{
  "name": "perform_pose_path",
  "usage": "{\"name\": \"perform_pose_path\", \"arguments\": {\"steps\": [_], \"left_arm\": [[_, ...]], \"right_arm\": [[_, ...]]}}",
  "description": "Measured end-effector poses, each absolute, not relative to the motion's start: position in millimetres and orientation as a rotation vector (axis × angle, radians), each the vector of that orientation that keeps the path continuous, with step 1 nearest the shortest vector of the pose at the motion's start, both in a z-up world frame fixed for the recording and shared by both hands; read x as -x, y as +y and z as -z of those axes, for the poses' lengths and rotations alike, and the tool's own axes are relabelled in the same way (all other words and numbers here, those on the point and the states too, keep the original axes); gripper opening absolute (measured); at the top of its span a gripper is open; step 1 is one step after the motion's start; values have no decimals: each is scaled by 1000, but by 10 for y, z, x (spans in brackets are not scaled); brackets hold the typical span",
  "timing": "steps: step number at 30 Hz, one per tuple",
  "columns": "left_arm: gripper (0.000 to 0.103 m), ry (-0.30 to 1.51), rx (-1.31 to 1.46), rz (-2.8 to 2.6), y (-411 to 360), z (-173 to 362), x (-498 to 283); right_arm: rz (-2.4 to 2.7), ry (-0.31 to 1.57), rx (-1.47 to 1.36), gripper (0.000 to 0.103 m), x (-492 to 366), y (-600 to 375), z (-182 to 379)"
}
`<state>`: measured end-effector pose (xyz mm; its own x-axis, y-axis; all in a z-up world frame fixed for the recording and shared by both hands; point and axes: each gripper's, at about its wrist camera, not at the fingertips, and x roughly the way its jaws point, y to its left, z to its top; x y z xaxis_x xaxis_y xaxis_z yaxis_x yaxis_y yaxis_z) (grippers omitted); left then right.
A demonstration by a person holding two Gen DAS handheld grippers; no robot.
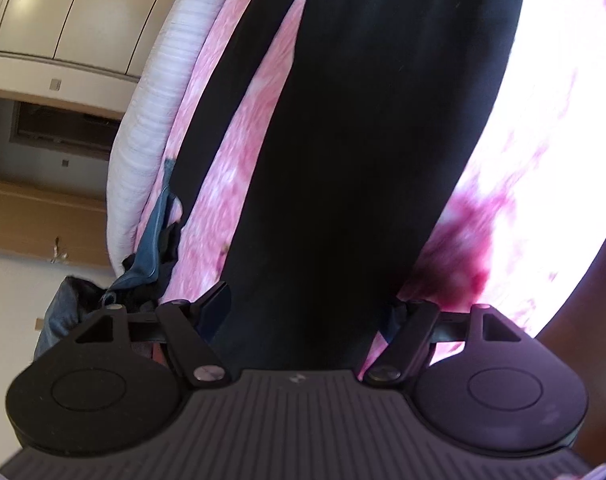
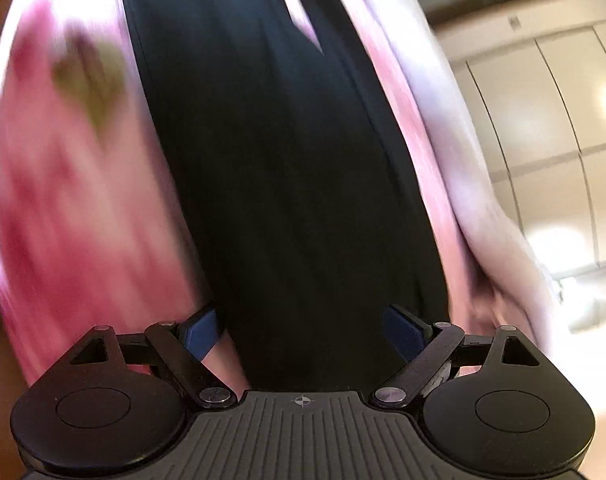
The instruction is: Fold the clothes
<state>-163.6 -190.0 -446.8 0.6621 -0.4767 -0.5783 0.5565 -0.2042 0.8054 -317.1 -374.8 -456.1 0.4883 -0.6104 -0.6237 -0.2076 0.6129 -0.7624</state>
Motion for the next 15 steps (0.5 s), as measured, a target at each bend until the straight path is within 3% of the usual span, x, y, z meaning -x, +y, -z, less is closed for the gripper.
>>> {"name": "perform_pose_path", "arguments": {"steps": [5,6,8,9,11,12,15], "left_arm": [[71,103,-1508,881,-1953,4486,1515],[67,100,-1517,880,-1969,4490,1516],[39,114,-1538,881,-1999,4500,1518],[13,130,-1550,883,-2014,4505,1519],[6,166,-1570,878,-2050,4492,1517],[5,185,-1566,875,-2063,4441,1514],[4,182,-1585,881,-2076,4174,1570]], "right_arm": [[385,1211,1026,89,3599,-4464,4689],[395,1226,1044,89,3640,-4565,4704],[399,1247,1076,85,3681,-4726,4728],[391,1254,1089,77,3683,-4786,4738],[324,1282,1093,46,3663,-4817,4753],[291,1302,1084,11,3668,-4822,4743],[252,1317,1025,6,3773,-4854,4616]]}}
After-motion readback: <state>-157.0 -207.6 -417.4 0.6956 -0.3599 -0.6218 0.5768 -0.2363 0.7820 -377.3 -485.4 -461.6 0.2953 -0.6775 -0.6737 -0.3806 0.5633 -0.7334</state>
